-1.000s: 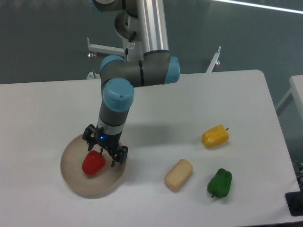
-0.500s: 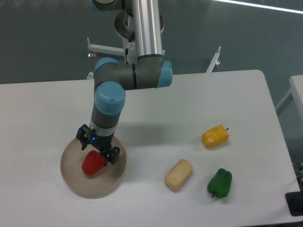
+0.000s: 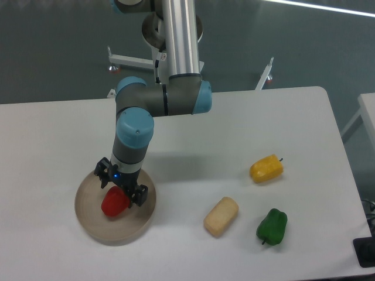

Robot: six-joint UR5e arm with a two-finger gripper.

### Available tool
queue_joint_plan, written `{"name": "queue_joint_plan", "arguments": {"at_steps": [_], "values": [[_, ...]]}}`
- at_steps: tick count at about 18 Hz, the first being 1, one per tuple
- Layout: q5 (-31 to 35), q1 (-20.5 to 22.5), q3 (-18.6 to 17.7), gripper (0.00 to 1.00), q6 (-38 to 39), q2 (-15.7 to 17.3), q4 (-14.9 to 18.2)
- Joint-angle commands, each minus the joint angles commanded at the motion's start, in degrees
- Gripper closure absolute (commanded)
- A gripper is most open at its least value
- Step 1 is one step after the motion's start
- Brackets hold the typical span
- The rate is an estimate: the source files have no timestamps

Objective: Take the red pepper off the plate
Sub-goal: 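Close the gripper on the red pepper, then lift the red pepper up off the plate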

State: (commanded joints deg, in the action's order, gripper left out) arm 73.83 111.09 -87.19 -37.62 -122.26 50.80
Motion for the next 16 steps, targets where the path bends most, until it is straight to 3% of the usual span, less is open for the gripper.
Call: {"name": "queue_joint_plan", "arguments": {"at_steps": [3, 5, 8, 14, 16], "values": [[0.79, 0.00, 0.18, 0.02, 0.00, -0.09, -0.09], [0.79, 0.00, 0.09, 0.25, 0.00, -0.09, 0.00], [0.79, -0.26, 0.18, 0.47, -0.09, -0.09, 0.00], [0.70, -0.26, 0.53, 0.61, -0.53, 0.44, 0.09], [0.70, -0.18, 0.70, 0.61, -0.53, 0.70, 0.09]]}}
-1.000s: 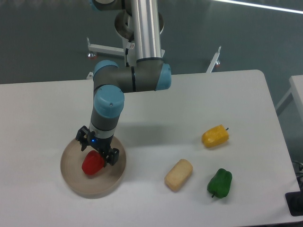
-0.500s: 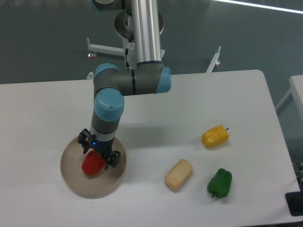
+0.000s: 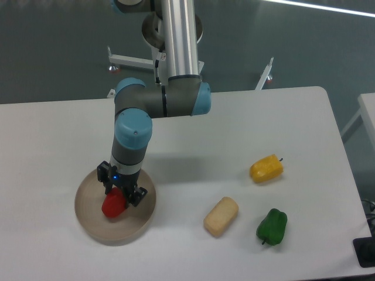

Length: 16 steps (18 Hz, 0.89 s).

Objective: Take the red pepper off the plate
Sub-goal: 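Lift the red pepper up off the plate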

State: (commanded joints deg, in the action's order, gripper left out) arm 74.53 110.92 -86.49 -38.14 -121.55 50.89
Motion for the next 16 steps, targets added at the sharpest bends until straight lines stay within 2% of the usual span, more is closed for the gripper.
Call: {"name": "queue_joint_plan", "arguments": {"at_steps": [3, 6, 10, 11, 14, 16], "values": [[0.09, 0.79, 0.44, 0.61, -0.35, 1.57, 0.35], [0.09, 3.68, 0.70, 0.61, -1.93, 3.07, 0.70], [0.26, 8.25, 1.40, 0.61, -7.89, 3.87, 1.93], [0.26, 9.74, 2.19, 0.61, -9.56, 4.13, 2.89], [0.44, 15.01, 6.40, 0.61, -19.83, 4.31, 8.77], [0.44, 17.83, 8.69, 0.61, -22.14, 4.57, 10.98]]}}
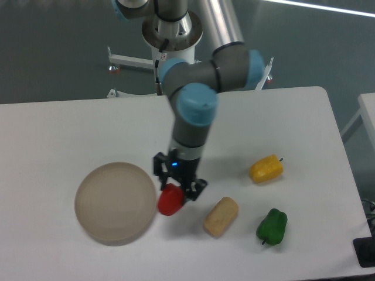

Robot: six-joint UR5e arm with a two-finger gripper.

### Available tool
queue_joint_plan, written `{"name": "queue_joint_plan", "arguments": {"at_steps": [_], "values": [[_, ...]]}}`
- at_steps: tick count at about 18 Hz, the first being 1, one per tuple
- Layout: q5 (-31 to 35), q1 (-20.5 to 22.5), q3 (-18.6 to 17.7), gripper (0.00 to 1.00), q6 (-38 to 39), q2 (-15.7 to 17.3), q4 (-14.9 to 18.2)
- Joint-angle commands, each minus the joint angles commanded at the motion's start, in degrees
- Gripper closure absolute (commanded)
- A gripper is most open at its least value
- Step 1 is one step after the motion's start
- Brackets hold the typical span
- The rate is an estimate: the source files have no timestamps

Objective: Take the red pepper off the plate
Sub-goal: 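Lift the red pepper up off the plate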

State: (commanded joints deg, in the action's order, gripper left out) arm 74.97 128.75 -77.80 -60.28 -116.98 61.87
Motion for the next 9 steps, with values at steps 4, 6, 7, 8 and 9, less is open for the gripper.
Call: {"name": "queue_joint_plan", "arguments": {"at_steps": [4, 6, 7, 8, 9], "values": [[3.16, 1.85, 0.89, 0.61, -3.61, -0.35, -0.17], [3.16, 2.03, 1.33, 0.61, -3.70, -0.44, -0.26], [3.25, 2.29, 1.42, 0.61, -3.62, -0.70, -0.34], [3.77, 2.29, 1.33, 0.61, -3.62, -0.88, -0.52], [4.91, 2.38, 1.33, 0.61, -3.70, -0.88, -0.61]]}}
